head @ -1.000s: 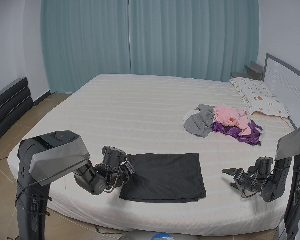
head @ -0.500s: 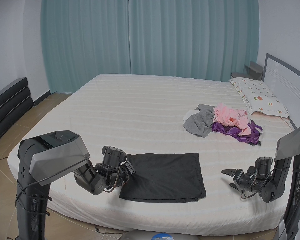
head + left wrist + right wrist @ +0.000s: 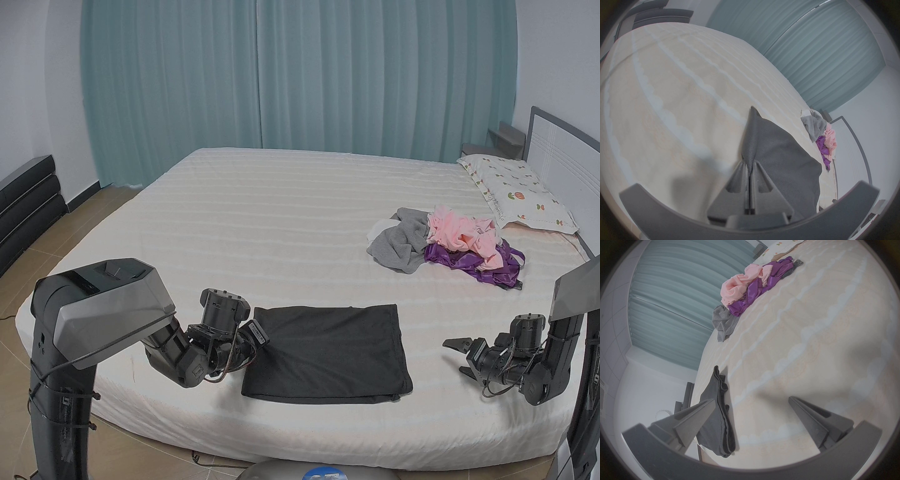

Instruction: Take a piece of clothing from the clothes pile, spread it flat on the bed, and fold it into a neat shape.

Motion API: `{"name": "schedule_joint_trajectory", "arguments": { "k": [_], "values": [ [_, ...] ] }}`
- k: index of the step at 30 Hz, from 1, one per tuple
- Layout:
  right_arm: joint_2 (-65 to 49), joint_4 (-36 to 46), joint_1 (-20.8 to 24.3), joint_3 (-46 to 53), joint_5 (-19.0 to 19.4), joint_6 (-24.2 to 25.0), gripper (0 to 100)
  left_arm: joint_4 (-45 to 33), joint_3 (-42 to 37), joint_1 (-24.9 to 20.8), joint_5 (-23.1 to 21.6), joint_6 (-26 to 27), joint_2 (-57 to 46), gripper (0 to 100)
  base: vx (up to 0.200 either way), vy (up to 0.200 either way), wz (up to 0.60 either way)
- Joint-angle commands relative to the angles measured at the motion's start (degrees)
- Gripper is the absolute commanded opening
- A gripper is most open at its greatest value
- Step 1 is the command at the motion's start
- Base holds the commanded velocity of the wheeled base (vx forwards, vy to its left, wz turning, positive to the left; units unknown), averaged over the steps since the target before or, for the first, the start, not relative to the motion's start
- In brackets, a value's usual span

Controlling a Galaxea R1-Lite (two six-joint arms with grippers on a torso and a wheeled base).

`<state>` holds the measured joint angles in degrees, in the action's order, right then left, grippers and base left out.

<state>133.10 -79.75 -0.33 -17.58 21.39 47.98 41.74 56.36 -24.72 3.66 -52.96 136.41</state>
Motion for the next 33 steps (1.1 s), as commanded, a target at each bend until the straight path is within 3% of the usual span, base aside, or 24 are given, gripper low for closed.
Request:
{"name": "schedule_joint_trajectory", "arguments": {
  "k": [1, 10, 16, 33],
  "values": [
    [0.06, -0.05, -0.02, 0.0, 0.05, 0.01, 100, 0.01, -0.28, 0.38, 0.12, -0.04, -0.97, 0, 0.0, 0.2, 0.0],
    [0.06, 0.03, -0.02, 0.0, 0.05, 0.01, 100, 0.01, -0.19, 2.13, -0.05, 0.05, -2.03, 0, 0.0, 0.2, 0.0],
    [0.06, -0.05, -0.02, 0.0, 0.05, 0.01, 100, -0.08, -0.28, 3.28, -2.87, 0.05, -2.56, 0, 0.0, 0.2, 0.0],
    [0.06, -0.05, -0.02, 0.0, 0.05, 0.01, 100, -0.17, -0.37, 5.04, -2.87, 0.22, -2.29, 0, 0.0, 0.2, 0.0]
  ]
}}
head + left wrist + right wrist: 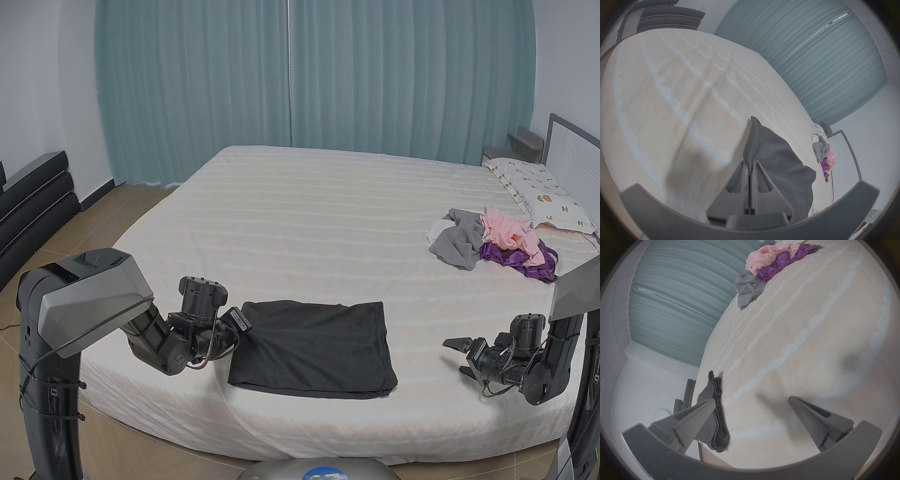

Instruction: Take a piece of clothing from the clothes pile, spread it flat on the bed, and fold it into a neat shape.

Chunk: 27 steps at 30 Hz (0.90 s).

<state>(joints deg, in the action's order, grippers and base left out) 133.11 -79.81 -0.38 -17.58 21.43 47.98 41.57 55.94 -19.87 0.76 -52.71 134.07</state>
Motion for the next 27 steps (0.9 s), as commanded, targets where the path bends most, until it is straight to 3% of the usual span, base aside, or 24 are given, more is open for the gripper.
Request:
{"name": "schedule_joint_trajectory", "arguments": {
  "k": [1, 12, 27],
  "values": [
    [0.05, 0.01, 0.03, 0.0, 0.01, 0.01, 100, 0.09, 0.04, 0.18, 0.04, -0.02, 0.05, 0, 0.0, 0.2, 0.0],
    [0.05, 0.01, 0.03, 0.0, 0.01, 0.01, 100, 0.18, 1.1, 0.45, 0.04, 0.07, 0.58, 0, 0.0, 0.2, 0.0],
    [0.05, 0.01, 0.03, 0.0, 0.01, 0.01, 100, 3.34, 1.8, 0.01, 0.04, -0.02, 2.42, 0, 0.0, 0.0, 0.0]
  ]
}}
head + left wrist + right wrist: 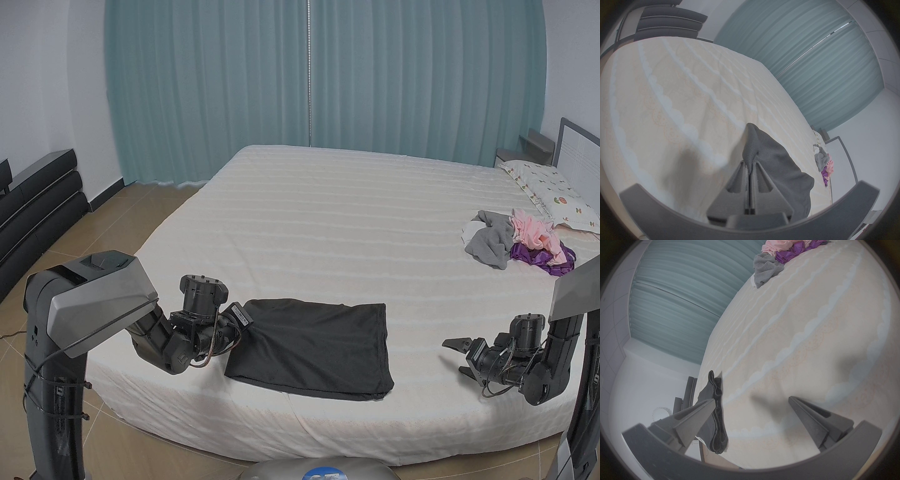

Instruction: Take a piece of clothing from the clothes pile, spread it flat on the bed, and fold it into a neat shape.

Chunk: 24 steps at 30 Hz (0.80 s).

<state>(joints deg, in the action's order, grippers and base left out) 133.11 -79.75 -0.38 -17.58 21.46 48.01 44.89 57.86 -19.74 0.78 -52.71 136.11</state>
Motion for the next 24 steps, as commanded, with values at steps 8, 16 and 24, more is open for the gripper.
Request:
{"name": "schedule_joint_trajectory", "arguments": {
  "k": [8, 16, 24],
  "values": [
    [0.05, -0.05, 0.03, 0.0, -0.01, -0.02, 100, -0.06, -0.55, 0.31, 0.1, -0.11, 0.12, 100, 0.0, 0.0, 0.0],
    [-0.13, -0.14, -0.06, -0.09, 0.17, 0.25, 100, -0.15, -4.16, 1.1, 0.01, -0.9, -2.16, 100, 0.0, 0.0, 0.0],
    [-5.49, -4.62, -1.56, 0.62, -3.61, 1.04, 100, -0.33, -5.91, 7.43, -0.08, -10.31, -11.22, 100, 0.0, 0.0, 0.0]
  ]
}}
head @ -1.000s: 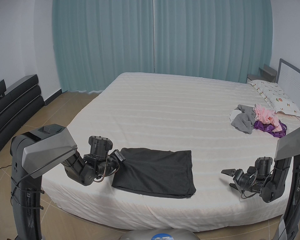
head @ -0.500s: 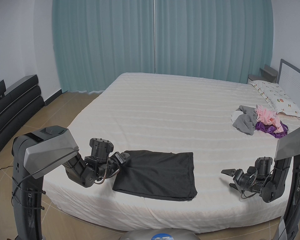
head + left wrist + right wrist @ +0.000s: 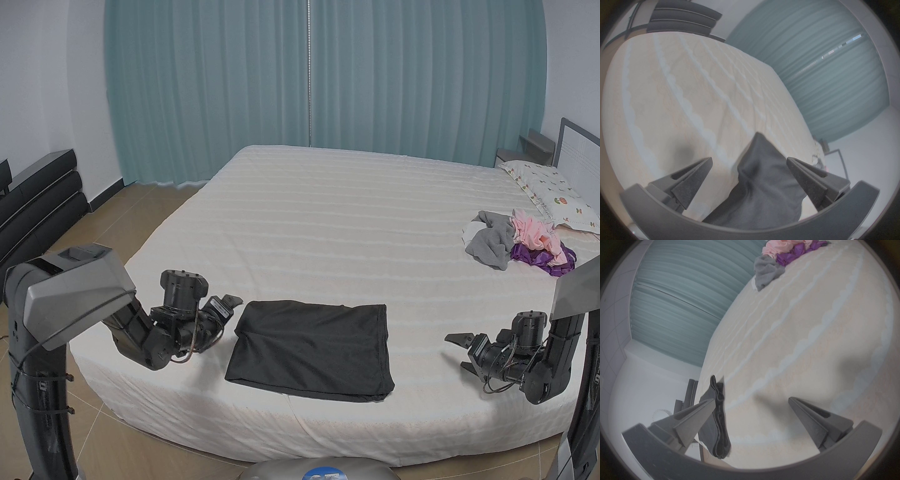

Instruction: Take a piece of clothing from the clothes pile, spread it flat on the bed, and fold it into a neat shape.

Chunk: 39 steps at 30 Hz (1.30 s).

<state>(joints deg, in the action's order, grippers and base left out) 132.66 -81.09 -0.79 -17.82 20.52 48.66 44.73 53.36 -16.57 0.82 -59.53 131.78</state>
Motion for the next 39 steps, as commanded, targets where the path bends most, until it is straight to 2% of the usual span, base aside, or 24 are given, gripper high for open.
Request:
{"name": "schedule_joint_trajectory", "arguments": {
  "k": [1, 4, 8, 11, 12, 14, 16, 17, 18, 21, 22, 23, 26, 27, 28, 29, 33, 35, 38, 39],
  "values": [
    [-6.97, -3.99, -1.32, 1.56, -3.64, 0.2, 100, 0.01, -2.12, 4.88, -0.11, -4.11, -8.12, 100, 0.0, 0.0, 0.0],
    [-14.27, -5.83, -0.97, 5.34, -6.19, -0.41, 100, 0.1, -5.55, 6.28, -0.03, -4.19, -13.92, 100, 0.0, 0.0, 0.0],
    [-28.24, -6.1, -0.09, 11.67, -8.48, -3.05, 100, 1.06, -14.25, 6.99, -0.64, -3.32, -26.14, 100, 0.0, 0.0, 0.0],
    [-35.01, -6.1, -0.17, 14.57, -8.48, -3.84, 100, 1.24, -17.06, 7.25, -0.64, -1.21, -31.5, 100, 0.0, 0.0, 0.0],
    [-42.13, -5.57, -0.35, 16.5, -8.39, -4.98, 100, 1.24, -20.14, 7.78, -0.47, 2.13, -37.74, 100, 0.0, 0.0, 0.0],
    [-48.81, -5.22, -0.53, 17.56, -8.39, -6.57, 100, 1.24, -23.12, 8.39, -0.38, 4.77, -44.24, 100, 0.0, 0.0, 0.0],
    [-55.49, -3.72, -0.79, 17.82, -8.48, -8.76, 100, 1.15, -25.85, 8.92, -0.29, 6.35, -50.83, 100, 0.0, 0.0, 0.0],
    [-55.49, -3.72, -0.79, 17.82, -8.48, -8.76, 100, 1.15, -25.85, 8.92, -0.29, 6.35, -50.83, 100, 0.0, 0.0, 0.0],
    [-63.4, 1.2, -1.4, 17.82, -8.39, -11.66, 100, 0.62, -28.13, 9.36, -0.29, 8.29, -57.95, 100, 0.0, 0.0, 0.0],
    [-74.3, 10.78, -1.67, 17.82, -7.68, -18.25, 100, 0.36, -31.65, 9.89, -0.2, 12.68, -66.39, 100, 0.0, 0.0, 0.0],
    [-79.84, 16.32, -1.4, 17.82, -6.98, -21.77, 100, 0.18, -33.58, 10.06, -0.11, 15.58, -70.7, 100, 0.0, 0.0, 0.0],
    [-82.47, 18.78, -1.4, 17.82, -6.63, -23.18, 100, -0.08, -34.46, 10.06, -0.11, 16.9, -72.45, 100, 0.0, 0.0, 0.0],
    [-97.5, 35.13, -0.97, 17.12, -4.34, -30.12, 100, -3.07, -37.45, 10.24, 0.15, 23.76, -83.62, 100, 0.0, 0.0, 0.0],
    [-98.12, 35.92, -0.97, 17.03, -4.34, -30.38, 100, -3.33, -37.45, 10.24, 0.15, 23.93, -84.06, 100, 0.0, 0.0, 0.0],
    [-105.68, 45.76, -0.88, 15.54, -4.26, -34.07, 100, -7.55, -37.8, 10.59, 0.68, 26.66, -89.94, 100, 0.0, 0.0, 0.0],
    [-109.98, 51.91, -0.88, 14.22, -4.26, -36.27, 100, -11.07, -37.89, 10.68, 1.03, 28.68, -93.81, 100, 0.0, 0.0, 0.0],
    [-125.71, 76.43, -0.35, 5.78, -4.26, -41.19, 100, -27.15, -36.4, 10.59, 1.2, 36.32, -110.42, 100, 0.0, 0.0, 0.0],
    [-131.16, 88.47, 1.58, 0.95, -4.43, -43.57, 100, -34.62, -34.64, 10.94, 1.38, 40.28, -117.37, 100, 0.0, 0.0, 0.0],
    [-132.66, 95.86, 1.06, -2.04, -4.87, -47.26, 100, -41.91, -32.35, 11.03, 1.64, 43.79, -124.05, 100, 0.0, 0.0, 0.0],
    [-132.66, 95.59, 1.06, -2.3, -5.31, -47.52, 100, -43.67, -31.91, 11.12, 1.64, 44.5, -125.89, 100, 0.0, 0.0, 0.0]
  ]
}}
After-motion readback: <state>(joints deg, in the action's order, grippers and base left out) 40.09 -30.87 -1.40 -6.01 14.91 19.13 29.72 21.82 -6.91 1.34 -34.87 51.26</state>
